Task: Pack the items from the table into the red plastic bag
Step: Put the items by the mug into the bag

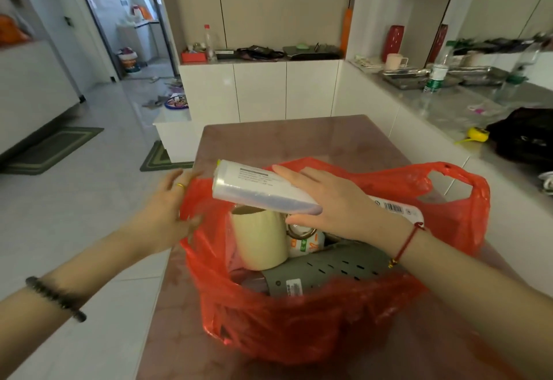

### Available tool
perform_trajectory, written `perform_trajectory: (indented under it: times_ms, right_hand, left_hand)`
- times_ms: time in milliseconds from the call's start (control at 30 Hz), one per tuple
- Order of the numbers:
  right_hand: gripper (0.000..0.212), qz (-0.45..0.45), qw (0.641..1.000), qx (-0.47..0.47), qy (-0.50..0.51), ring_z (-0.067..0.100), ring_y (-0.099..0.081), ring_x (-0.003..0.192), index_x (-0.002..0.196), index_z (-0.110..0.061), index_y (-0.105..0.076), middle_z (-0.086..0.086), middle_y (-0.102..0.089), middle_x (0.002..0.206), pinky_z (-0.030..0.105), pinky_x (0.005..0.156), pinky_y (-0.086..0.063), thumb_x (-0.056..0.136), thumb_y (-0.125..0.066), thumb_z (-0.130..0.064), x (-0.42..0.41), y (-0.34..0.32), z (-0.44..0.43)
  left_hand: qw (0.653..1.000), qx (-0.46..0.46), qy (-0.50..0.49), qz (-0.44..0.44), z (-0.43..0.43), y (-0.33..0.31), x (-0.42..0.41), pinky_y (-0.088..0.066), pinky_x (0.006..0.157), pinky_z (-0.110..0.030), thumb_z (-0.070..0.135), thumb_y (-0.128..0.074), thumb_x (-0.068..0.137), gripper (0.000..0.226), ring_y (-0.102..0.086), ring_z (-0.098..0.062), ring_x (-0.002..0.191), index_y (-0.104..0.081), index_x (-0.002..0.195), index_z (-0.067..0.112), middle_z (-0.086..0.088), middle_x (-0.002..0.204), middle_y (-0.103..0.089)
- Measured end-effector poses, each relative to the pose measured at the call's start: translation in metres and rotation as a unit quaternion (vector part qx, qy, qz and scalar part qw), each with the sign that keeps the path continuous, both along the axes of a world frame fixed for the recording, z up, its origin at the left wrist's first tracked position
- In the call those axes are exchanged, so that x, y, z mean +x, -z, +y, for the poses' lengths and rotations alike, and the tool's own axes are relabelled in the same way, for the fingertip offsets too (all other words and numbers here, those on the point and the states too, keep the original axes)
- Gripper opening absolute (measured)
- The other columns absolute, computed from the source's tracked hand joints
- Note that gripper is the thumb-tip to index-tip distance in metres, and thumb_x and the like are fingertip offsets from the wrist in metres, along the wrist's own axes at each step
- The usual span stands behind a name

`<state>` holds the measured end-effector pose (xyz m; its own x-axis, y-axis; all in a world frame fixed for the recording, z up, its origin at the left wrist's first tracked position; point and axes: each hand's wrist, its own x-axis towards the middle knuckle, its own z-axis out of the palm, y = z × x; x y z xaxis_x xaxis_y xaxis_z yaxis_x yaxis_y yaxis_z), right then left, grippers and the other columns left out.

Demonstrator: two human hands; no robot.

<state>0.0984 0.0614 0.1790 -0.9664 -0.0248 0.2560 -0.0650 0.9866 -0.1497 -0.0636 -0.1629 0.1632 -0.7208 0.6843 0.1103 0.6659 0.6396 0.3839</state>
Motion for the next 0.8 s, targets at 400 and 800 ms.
perform_trajectory:
  times_ms: [400, 800]
  right_hand:
    - [0.077, -0.017, 0.992, 0.117, -0.038, 0.023, -0.045, 0.125, 0.146, -0.019, 0.003, 0.007, -0.035, 0.148, 0.036, 0.094, -0.044, 0.086, -0.029, -0.055, 0.032, 0.027, 0.019]
    - [0.079, -0.137, 0.990, 0.025, 0.034, 0.022, -0.025, 0.140, 0.139, -0.023, 0.023, 0.003, -0.006, 0.158, 0.039, 0.113, -0.027, 0.089, -0.028, -0.058, 0.082, 0.050, 0.027]
  left_hand:
    - [0.762, 0.351, -0.099, -0.534, 0.023, -0.039, 0.005, -0.048, 0.040, -0.014, 0.007, -0.029, 0.087, 0.027, -0.045, -0.007, 0.031, -0.051, 0.075, 0.015, 0.002, 0.046, -0.047]
    - [0.765, 0.404, -0.074, -0.496, 0.059, -0.090, 0.024, -0.046, 0.043, -0.013, 0.022, -0.045, 0.094, 0.025, -0.049, -0.001, 0.036, -0.049, 0.069, 0.021, 0.006, 0.042, -0.051]
